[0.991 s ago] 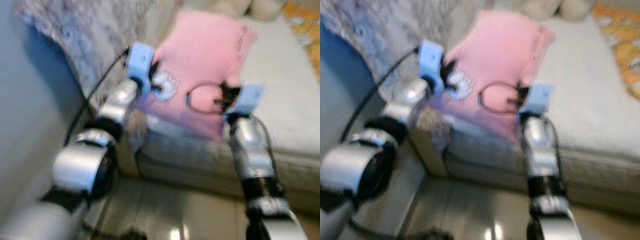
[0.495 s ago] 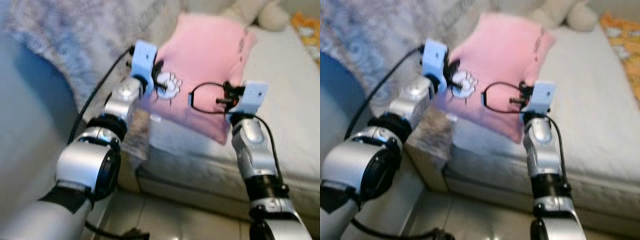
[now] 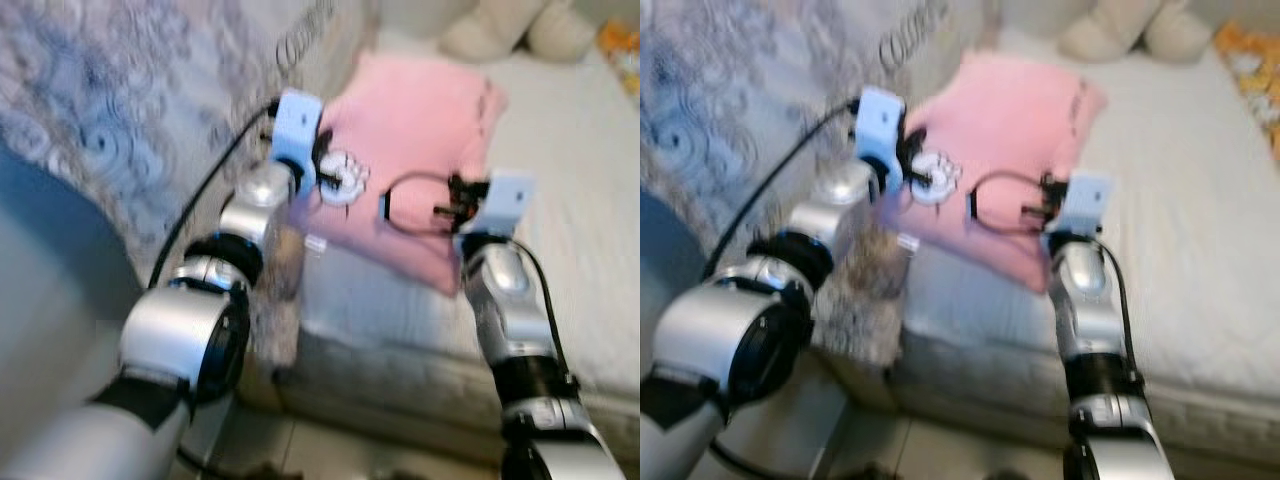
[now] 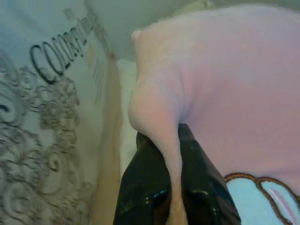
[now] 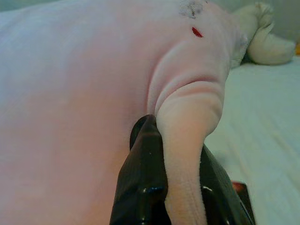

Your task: Clean up the room

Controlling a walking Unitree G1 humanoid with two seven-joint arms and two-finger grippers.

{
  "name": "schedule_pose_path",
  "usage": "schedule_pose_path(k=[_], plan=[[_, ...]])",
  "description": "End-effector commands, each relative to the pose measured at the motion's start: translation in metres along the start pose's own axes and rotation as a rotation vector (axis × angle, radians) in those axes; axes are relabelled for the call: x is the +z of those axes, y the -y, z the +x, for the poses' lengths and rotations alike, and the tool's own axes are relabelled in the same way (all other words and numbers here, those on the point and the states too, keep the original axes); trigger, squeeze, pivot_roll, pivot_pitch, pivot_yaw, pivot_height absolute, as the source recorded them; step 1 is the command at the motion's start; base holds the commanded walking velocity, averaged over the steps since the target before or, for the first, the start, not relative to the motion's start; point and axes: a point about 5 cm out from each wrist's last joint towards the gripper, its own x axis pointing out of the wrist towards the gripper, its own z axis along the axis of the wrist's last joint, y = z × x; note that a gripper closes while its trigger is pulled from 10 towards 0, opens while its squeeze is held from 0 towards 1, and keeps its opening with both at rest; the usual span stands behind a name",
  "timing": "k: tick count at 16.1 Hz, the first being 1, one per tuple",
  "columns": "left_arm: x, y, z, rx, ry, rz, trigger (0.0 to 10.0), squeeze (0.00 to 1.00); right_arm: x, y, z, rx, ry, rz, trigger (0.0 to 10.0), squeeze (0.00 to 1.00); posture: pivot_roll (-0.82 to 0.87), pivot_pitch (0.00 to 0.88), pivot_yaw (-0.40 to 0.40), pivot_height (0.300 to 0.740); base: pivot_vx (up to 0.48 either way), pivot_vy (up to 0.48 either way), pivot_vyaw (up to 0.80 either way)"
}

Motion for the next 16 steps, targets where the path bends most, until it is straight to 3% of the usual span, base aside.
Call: schedule_pose_path(k=[1,6,9,10,12,15,16], plan=[[0.008,-0.025,-0.004,0.101,0.021,0.01,10.0,0.0,0.001,0.01,-0.002,-0.054,0.012,0.0,10.0,0.0,0.0,0.0,0.062,0.74,0.431,0.0,0.0],[-0.002,-0.013,-0.002,0.091,-0.022,-0.053,10.0,0.0,-0.004,0.011,-0.001,-0.04,-0.02,-0.038,10.0,0.0,0.0,0.0,0.064,0.74,0.432,0.0,0.0],[-0.016,0.008,0.0,0.113,-0.074,-0.119,10.0,0.0,-0.018,0.024,-0.001,0.01,-0.147,-0.162,10.0,0.0,0.03,0.0,0.047,0.74,0.449,0.0,0.0],[-0.02,0.012,0.0,0.113,-0.093,-0.133,10.0,0.0,-0.02,0.029,0.0,0.01,-0.166,-0.176,10.0,0.0,0.03,0.023,0.057,0.74,0.0,0.0,0.0],[-0.043,0.032,-0.004,0.11,-0.184,-0.173,10.0,0.0,-0.039,0.043,0.005,0.004,-0.301,-0.23,10.0,0.0,-0.01,0.155,0.09,0.74,0.0,0.0,0.0],[-0.062,0.045,-0.009,0.116,-0.237,-0.235,10.0,0.0,-0.061,0.035,-0.001,0.004,-0.38,-0.227,10.0,0.0,-0.04,0.228,0.104,0.74,0.0,0.0,0.0],[-0.07,0.053,-0.012,0.106,-0.257,-0.291,10.0,0.0,-0.073,0.033,-0.007,-0.004,-0.423,-0.226,10.0,0.0,-0.06,0.273,0.107,0.74,0.0,0.0,0.0]])
